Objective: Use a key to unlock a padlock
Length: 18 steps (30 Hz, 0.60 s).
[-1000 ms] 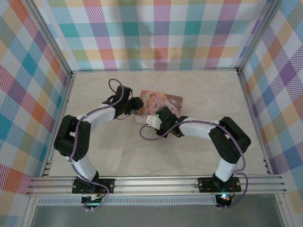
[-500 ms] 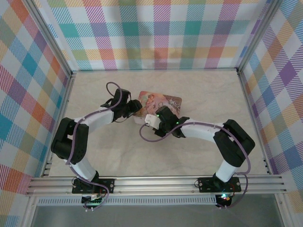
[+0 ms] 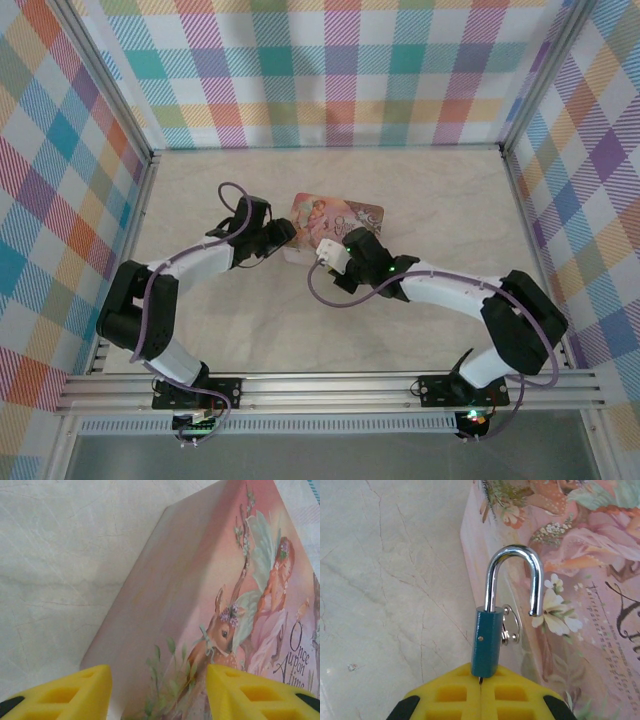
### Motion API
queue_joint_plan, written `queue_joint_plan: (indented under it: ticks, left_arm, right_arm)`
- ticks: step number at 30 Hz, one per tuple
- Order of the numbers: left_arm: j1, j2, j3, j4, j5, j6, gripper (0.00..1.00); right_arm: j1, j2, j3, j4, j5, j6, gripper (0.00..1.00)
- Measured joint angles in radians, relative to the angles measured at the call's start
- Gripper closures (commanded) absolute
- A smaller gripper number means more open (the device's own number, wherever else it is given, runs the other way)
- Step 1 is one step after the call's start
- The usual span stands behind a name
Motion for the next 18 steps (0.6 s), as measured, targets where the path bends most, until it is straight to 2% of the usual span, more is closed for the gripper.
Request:
queue_joint_plan:
  ticks: [11,18]
  left_arm:
    - [-0.011,-0.003,-0.047,0.07,0.056,0.0,0.48]
    - [-0.016,-0.07,-0.129,0.098,0.062,-0.008,0.47]
  right_arm:
    - [-0.017,-0.124,-0.029,-0.027,0.026,0.161,1.0]
    - [-0.129,-0.222,-0.029,-0.103,0.025,0.319,1.0]
